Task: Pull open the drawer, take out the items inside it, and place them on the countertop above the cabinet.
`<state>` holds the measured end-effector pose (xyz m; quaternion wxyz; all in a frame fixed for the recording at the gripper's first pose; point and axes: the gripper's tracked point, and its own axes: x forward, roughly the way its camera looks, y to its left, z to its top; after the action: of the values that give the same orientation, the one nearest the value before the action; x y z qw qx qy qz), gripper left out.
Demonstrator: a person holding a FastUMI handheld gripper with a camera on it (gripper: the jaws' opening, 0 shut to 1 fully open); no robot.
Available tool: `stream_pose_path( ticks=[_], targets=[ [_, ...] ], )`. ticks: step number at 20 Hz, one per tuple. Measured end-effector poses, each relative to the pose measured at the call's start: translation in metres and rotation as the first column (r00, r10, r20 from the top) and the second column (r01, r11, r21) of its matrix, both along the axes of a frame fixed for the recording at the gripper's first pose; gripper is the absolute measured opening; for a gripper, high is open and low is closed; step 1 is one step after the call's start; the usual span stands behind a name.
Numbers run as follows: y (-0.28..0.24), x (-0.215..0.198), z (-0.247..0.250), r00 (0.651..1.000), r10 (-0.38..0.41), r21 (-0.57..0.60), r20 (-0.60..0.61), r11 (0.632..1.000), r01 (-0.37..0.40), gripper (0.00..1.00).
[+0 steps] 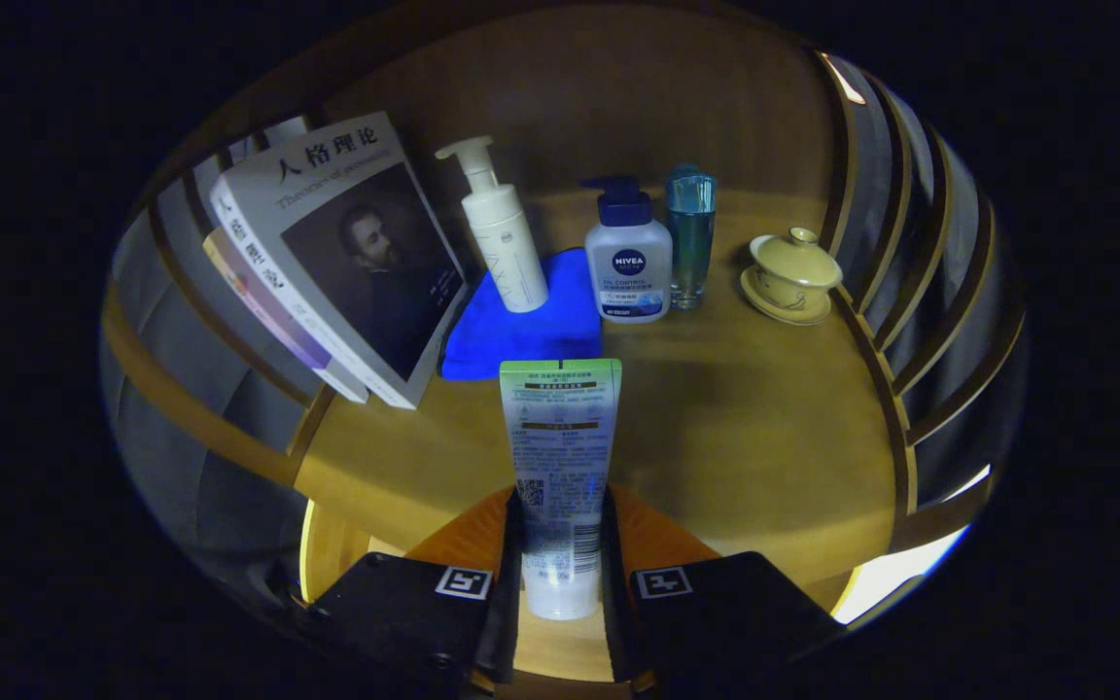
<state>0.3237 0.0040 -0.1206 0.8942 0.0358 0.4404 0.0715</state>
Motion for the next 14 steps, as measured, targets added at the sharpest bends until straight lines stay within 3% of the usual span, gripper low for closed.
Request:
stream_pose_path(
  ticks=[8,11,14],
  targets=[
    [0.005,0.004,-0.018,1.000,-0.001,-0.041,-0.030,0.999,-0.001,0.42],
    [0.000,0.004,-0.019,1.000,-0.001,-0.071,-0.022,0.998,-0.001,0.49],
    [-0.005,0.006,-0.012,1.000,0.008,-0.098,0.019,0.995,-0.006,0.50]
  ],
)
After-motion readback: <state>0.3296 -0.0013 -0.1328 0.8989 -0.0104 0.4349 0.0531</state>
